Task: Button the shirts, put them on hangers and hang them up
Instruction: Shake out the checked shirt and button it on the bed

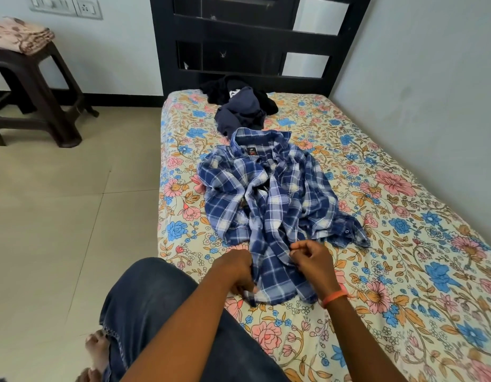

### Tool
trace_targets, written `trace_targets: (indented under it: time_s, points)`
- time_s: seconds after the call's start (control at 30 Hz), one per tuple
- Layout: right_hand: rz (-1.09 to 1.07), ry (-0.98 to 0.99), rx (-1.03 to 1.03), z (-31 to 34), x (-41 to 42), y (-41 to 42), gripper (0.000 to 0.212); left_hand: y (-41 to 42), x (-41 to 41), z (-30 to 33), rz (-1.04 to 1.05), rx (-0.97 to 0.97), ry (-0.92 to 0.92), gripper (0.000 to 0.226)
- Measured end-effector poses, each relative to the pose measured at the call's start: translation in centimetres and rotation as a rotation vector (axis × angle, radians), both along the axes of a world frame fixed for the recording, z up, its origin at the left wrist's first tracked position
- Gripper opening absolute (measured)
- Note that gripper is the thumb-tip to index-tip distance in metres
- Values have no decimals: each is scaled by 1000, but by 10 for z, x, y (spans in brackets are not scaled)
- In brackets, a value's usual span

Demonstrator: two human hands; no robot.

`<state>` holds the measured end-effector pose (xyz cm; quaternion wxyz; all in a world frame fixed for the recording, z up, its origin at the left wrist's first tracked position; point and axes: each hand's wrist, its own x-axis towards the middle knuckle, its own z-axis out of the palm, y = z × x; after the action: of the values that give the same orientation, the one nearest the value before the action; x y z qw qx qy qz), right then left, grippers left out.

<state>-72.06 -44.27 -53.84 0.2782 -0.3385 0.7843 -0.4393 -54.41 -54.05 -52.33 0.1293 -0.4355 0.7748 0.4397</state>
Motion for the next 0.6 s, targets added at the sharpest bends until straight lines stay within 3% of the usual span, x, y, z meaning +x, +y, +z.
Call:
trace_targets:
  time_s: [0.07,0.13,0.2,0.33,0.43,0.6]
  points:
    - [118,179,17,0,4,10,13,1,4,4,-44,-141,-122,25]
    - [203,264,13,-1,7,15,24,0,9,8,-51,-271,-192,42]
    - [234,300,23,-3,7,16,28,-1,10,9,46,-295,-104,52]
    - [116,310,-71,-6,5,13,9,0,-1,8,331,-300,248,24]
    - [11,243,-119,2,2,9,19,-3,-8,2,261,-442,182,13]
    - [143,260,-81,3,4,1,19,-7,-15,-11,292,-481,89,17]
